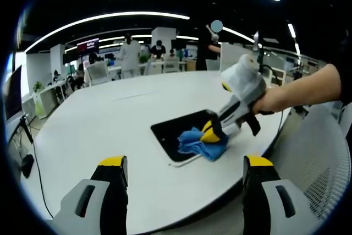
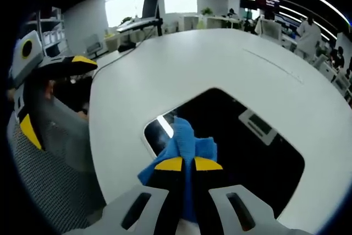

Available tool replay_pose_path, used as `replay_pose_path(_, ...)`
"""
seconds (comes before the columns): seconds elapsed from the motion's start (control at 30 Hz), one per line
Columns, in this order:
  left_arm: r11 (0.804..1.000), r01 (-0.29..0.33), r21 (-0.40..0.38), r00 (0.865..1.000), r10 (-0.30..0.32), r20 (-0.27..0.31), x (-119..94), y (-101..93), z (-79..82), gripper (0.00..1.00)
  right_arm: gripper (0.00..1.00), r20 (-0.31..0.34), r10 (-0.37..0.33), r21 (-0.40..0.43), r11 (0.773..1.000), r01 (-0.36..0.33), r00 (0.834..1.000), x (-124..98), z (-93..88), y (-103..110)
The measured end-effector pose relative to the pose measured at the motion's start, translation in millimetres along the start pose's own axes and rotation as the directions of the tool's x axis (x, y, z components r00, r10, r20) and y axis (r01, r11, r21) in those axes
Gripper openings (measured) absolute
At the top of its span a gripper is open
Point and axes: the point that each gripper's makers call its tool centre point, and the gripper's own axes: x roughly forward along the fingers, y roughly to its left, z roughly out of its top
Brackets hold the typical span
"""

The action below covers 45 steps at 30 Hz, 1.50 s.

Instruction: Wipe the mirror surface with the cleaning cloth until all visible marks leave the cleaned area.

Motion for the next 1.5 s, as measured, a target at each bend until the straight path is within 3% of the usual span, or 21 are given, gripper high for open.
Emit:
replay_pose_path(0.5,1.0,-0.003,-0.001,1.0,0.003,-0.004,-0.2,0.5,-0.7,0.86,0.0,-0.009,-0.032,0.033,0.999,0.032,0.999,-18.2,-18.4,-17.2)
replay_pose_path(1.03,1.0,-0.003,0.0,1.0,0.003,-0.008,0.0,0.4,-1.1,0.86,0.0,0.002,-0.043,0.026,0.999,0.043,0.999,-16.9,-16.5,-19.4)
replay_pose_path(1.5,1.0,0.001,-0.001,1.0,-0.001,-0.014,0.6,-0.1,-2.0,0.85,0.0,0.012,-0.085,0.039,0.996,0.084,0.996,-2.0,-1.3,-41.7)
